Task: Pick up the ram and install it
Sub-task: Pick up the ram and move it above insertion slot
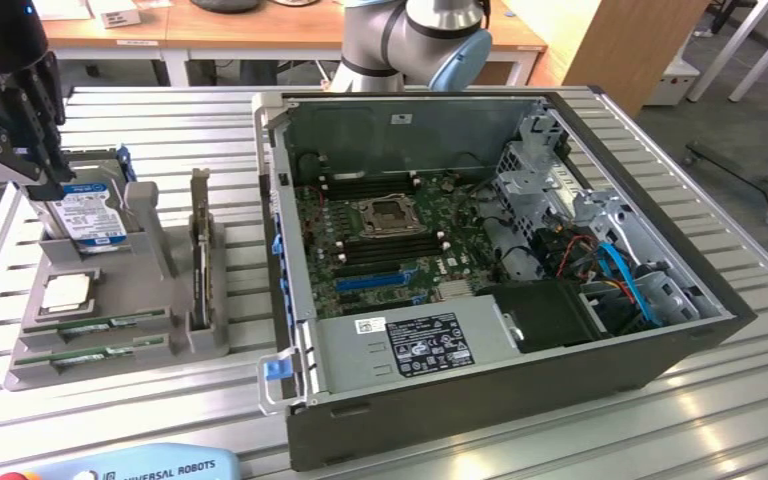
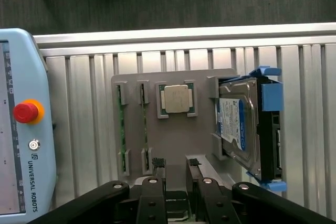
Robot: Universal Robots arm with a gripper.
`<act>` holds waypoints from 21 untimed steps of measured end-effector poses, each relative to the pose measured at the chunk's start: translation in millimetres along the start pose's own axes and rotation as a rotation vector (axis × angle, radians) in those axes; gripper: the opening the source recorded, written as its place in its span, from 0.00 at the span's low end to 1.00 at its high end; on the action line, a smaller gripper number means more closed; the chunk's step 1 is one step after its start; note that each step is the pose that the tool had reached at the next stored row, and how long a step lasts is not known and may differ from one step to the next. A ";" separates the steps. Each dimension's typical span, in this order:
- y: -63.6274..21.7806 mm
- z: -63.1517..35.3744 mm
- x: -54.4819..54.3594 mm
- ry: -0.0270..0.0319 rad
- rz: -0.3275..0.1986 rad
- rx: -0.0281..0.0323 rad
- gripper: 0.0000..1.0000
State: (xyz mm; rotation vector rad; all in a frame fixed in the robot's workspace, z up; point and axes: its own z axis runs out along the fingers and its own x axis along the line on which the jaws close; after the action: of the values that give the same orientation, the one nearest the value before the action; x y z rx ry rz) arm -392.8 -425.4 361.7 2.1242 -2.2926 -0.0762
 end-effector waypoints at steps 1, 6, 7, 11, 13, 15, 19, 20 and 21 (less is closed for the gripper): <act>0.0 0.9 0.0 0.0000 0.000 -0.0001 0.29; -0.3 5.6 0.1 0.0000 0.000 0.0000 0.29; -0.3 6.4 0.1 0.0000 0.000 0.0000 0.29; -0.5 9.3 0.2 0.0000 0.000 0.0000 0.29; -0.5 10.7 0.2 0.0000 0.000 0.0000 0.29; -0.6 11.9 0.3 0.0000 0.000 0.0000 0.29; -0.7 14.7 0.3 0.0000 0.000 0.0000 0.29; -0.7 15.3 0.3 0.0000 0.000 0.0000 0.29; -0.7 16.0 0.3 0.0000 0.000 0.0000 0.29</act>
State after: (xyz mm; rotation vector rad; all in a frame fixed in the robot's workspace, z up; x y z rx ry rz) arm -392.8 -425.4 345.7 2.1242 -2.2926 -0.0762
